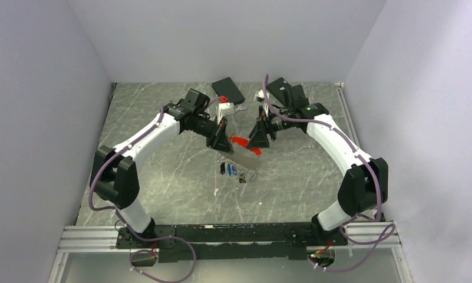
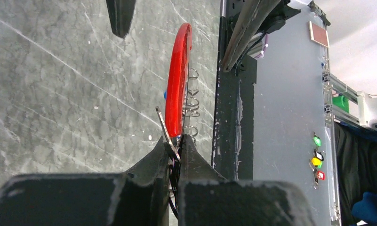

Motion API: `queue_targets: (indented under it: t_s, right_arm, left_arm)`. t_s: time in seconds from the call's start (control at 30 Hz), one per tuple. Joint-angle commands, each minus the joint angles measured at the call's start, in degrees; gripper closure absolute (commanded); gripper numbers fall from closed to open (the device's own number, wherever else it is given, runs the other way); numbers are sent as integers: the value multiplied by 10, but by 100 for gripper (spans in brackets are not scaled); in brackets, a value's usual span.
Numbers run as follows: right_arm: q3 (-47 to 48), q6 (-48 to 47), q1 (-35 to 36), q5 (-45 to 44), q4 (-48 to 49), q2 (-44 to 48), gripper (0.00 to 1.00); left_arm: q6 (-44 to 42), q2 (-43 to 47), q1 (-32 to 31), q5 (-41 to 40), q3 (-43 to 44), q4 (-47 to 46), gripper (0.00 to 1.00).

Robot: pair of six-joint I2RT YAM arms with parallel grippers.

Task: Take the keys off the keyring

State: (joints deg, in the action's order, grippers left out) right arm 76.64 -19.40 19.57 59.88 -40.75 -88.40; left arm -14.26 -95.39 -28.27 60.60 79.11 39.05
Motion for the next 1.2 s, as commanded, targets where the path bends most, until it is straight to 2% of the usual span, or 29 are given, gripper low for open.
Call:
queue_targets:
  t_s: [0.0, 0.27, 0.47, 0.6, 0.63, 0.7, 0.87, 0.9, 0.93, 1.07, 1.17]
  right_arm:
    - [-15, -4, 22, 40, 13, 14, 33]
    - [-29, -1, 45, 71, 15, 1, 44]
    - [-18, 16, 48, 99, 7, -11, 70]
    - [-17, 34, 49, 108, 15, -14, 100]
    - [-16, 39, 49, 110, 15, -15, 100]
    - [-9, 45, 47, 109, 14, -14, 100]
    - [6, 83, 36, 60, 45, 15, 100]
    - [15, 81, 36, 47, 43, 21, 100]
    - [24, 80, 35, 35, 40, 27, 100]
    - [62, 47, 35, -11, -7, 35, 100]
    - [84, 16, 35, -26, -43, 38, 100]
  left_arm:
    - [-25, 21, -8, 33, 37, 36, 100]
    - [-7, 21, -11, 50, 49, 26, 100]
    - [-5, 23, -12, 49, 49, 27, 100]
    - [-6, 24, -11, 51, 49, 31, 100]
    - [-6, 24, -9, 48, 50, 34, 100]
    - [-3, 23, 1, 48, 56, 40, 84]
    - [17, 36, 79, 65, 76, 54, 27]
    - [23, 41, 100, 67, 78, 52, 8]
    - [28, 49, 121, 72, 77, 46, 2]
    - [34, 75, 188, 76, 76, 35, 0]
    - [-1, 85, 199, 82, 80, 55, 1]
